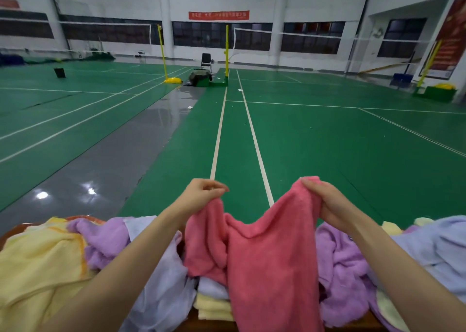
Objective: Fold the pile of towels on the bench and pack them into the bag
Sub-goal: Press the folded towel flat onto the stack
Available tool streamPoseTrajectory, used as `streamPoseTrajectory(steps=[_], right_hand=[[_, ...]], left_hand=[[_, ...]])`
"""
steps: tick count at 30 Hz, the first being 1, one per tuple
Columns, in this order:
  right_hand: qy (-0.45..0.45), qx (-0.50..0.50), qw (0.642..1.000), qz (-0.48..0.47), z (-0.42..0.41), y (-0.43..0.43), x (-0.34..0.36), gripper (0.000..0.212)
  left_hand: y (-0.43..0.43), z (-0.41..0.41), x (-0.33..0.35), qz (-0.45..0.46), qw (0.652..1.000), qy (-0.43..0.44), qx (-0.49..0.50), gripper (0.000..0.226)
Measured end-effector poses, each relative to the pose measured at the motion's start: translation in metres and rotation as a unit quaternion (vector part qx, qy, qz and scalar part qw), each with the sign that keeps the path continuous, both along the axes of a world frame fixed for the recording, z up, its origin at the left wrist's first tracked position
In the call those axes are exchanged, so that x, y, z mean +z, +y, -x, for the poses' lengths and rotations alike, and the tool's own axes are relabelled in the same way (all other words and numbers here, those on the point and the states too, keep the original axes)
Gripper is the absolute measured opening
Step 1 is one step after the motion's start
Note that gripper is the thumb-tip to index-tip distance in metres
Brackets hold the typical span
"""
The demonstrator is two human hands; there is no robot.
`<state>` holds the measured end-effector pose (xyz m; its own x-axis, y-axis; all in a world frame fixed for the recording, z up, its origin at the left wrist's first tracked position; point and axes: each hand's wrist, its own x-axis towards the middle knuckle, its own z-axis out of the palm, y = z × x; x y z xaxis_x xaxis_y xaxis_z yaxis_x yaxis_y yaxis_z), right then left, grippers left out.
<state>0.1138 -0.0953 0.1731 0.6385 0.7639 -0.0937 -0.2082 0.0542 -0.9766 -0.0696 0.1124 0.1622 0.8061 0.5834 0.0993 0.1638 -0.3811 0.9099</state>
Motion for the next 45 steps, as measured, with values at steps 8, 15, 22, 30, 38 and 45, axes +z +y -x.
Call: streamPoseTrajectory(steps=[8, 15, 22, 30, 38, 45], right_hand=[[-0.038, 0.166, 0.985, 0.003, 0.063, 0.04, 0.002, 0.02], [-0.058, 0.151, 0.987, 0.002, 0.058, 0.035, 0.009, 0.007], [-0.069, 0.102, 0.992, -0.008, 0.038, 0.017, 0.019, 0.024], [-0.046, -0.043, 0.996, -0.06, 0.005, -0.009, 0.024, 0.052], [-0.285, -0.196, 0.935, 0.081, 0.022, 0.019, -0.003, 0.025], [-0.387, -0.218, 0.893, 0.067, 0.092, 0.051, -0.009, 0.015]], left_hand=[[-0.043, -0.019, 0.029, -0.007, 0.978, -0.17, -0.121, 0.019], [-0.027, -0.003, 0.02, -0.01, 0.985, -0.055, -0.161, 0.015], [-0.016, 0.012, 0.01, 0.009, 0.979, 0.058, -0.195, 0.055], [0.0, 0.02, 0.002, 0.03, 0.984, 0.012, -0.174, 0.044], [-0.029, -0.011, -0.002, 0.153, 0.986, -0.06, 0.039, 0.02], [-0.064, -0.029, 0.006, 0.236, 0.97, -0.054, 0.016, 0.033]])
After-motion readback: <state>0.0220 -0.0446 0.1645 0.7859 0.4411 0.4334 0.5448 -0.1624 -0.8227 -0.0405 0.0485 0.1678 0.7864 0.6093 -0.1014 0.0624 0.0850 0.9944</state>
